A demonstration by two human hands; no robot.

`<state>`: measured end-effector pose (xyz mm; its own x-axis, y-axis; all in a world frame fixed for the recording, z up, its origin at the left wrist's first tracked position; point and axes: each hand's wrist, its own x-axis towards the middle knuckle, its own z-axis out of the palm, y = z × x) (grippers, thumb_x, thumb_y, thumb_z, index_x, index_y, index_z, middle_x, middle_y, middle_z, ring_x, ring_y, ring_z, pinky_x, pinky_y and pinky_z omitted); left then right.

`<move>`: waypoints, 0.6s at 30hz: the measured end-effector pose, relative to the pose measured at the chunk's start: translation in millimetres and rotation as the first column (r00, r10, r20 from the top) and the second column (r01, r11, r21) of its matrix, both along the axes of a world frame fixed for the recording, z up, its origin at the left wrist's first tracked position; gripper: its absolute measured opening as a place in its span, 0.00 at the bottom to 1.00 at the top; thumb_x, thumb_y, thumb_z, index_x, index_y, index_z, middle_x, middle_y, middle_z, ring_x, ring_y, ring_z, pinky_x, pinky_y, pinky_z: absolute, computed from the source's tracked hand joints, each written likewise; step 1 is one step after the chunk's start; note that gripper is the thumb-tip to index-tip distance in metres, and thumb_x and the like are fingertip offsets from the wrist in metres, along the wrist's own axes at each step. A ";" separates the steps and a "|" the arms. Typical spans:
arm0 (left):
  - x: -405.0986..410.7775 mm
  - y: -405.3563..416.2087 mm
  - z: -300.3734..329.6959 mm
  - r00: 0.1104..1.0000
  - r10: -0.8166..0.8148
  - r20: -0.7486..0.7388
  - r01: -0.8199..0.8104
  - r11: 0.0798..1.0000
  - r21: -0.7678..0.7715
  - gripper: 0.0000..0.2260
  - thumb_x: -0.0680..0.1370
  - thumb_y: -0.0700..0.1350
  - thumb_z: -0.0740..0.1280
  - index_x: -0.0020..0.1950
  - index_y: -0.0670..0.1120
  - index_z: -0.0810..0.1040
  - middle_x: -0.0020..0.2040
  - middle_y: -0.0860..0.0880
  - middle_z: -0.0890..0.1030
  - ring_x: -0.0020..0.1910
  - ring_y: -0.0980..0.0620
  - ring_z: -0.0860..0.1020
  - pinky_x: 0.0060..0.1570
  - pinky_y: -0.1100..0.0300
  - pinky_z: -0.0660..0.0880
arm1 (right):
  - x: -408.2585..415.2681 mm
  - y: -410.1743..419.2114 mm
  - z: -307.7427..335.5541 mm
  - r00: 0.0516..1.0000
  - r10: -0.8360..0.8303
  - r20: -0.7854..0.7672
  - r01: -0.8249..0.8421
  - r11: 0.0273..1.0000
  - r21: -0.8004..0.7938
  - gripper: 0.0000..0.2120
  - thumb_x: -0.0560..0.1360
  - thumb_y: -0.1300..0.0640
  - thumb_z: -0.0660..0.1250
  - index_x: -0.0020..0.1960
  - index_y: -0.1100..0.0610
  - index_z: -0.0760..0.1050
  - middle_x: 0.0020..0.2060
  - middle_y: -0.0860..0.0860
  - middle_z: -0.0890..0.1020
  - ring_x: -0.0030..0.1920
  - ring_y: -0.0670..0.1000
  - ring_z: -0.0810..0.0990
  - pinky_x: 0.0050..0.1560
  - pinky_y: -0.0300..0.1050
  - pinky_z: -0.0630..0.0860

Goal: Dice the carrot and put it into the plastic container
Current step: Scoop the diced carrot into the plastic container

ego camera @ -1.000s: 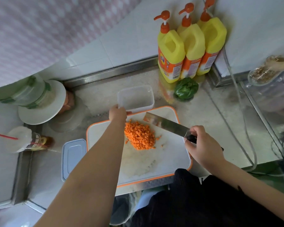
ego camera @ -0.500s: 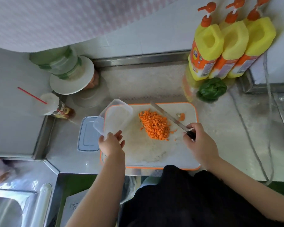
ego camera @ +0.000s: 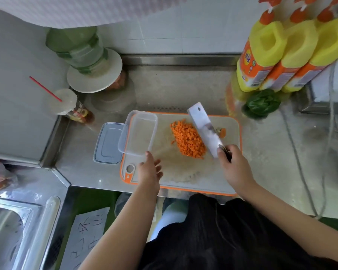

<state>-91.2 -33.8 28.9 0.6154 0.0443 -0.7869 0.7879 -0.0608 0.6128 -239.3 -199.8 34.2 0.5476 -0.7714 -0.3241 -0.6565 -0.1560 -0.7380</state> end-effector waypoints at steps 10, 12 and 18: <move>-3.2 -40.9 -28.0 0.222 -0.833 0.507 0.520 0.541 0.661 0.20 0.83 0.53 0.54 0.73 0.48 0.67 0.73 0.51 0.68 0.72 0.51 0.62 0.70 0.53 0.59 | -18.1 -11.5 -19.8 0.976 -0.150 -0.160 0.170 0.978 0.123 0.17 0.81 0.50 0.56 0.36 0.56 0.63 0.28 0.52 0.69 0.32 0.60 0.74 0.39 0.58 0.76; 7.8 -52.1 -37.0 0.056 -0.906 0.419 0.502 0.388 0.773 0.25 0.81 0.57 0.49 0.77 0.50 0.61 0.78 0.51 0.60 0.77 0.50 0.54 0.74 0.51 0.53 | -20.0 -9.2 -24.2 0.972 -0.146 -0.182 0.171 0.977 0.127 0.16 0.81 0.51 0.55 0.36 0.55 0.63 0.29 0.52 0.70 0.32 0.61 0.75 0.39 0.58 0.77; 26.5 -78.2 -58.0 -0.009 -0.955 0.296 0.522 0.248 0.816 0.27 0.80 0.58 0.46 0.78 0.52 0.57 0.80 0.51 0.52 0.79 0.49 0.47 0.76 0.50 0.44 | -8.9 -8.8 -30.9 0.969 -0.096 -0.226 0.127 0.984 0.125 0.16 0.80 0.48 0.54 0.36 0.51 0.62 0.30 0.54 0.72 0.35 0.63 0.76 0.41 0.60 0.78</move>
